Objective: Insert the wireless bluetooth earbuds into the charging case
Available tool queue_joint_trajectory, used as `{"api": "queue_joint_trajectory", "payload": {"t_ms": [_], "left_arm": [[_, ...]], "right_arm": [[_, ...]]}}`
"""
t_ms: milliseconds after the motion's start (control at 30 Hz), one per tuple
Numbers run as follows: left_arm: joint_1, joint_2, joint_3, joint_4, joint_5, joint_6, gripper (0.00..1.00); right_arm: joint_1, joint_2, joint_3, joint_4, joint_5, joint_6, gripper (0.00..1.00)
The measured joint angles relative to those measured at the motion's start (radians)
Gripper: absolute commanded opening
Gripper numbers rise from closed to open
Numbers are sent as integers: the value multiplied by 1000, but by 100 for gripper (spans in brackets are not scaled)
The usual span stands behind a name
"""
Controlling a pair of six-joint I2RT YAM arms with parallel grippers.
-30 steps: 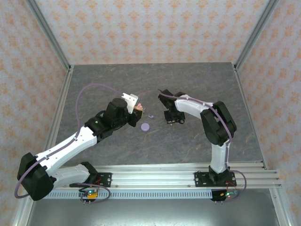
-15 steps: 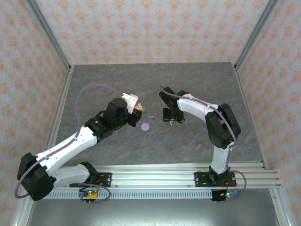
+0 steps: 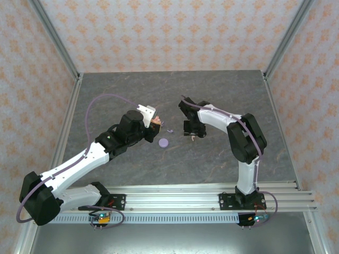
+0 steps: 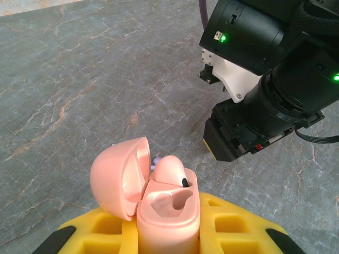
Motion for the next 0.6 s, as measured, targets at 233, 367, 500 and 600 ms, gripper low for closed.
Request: {"api": "queue_joint_trajectory", "payload": {"t_ms": [233,367,500,600], "left_arm": [[0,0,0,0,0,0,14],[0,0,0,0,0,0,14],[0,0,0,0,0,0,14],[0,0,0,0,0,0,14]], "right_arm": [[-4,18,0,0,0,0,41],[-4,29,0,0,0,0,38],[-4,34,0,0,-1,0,36],[-4,34,0,1,-1,0,35]]}}
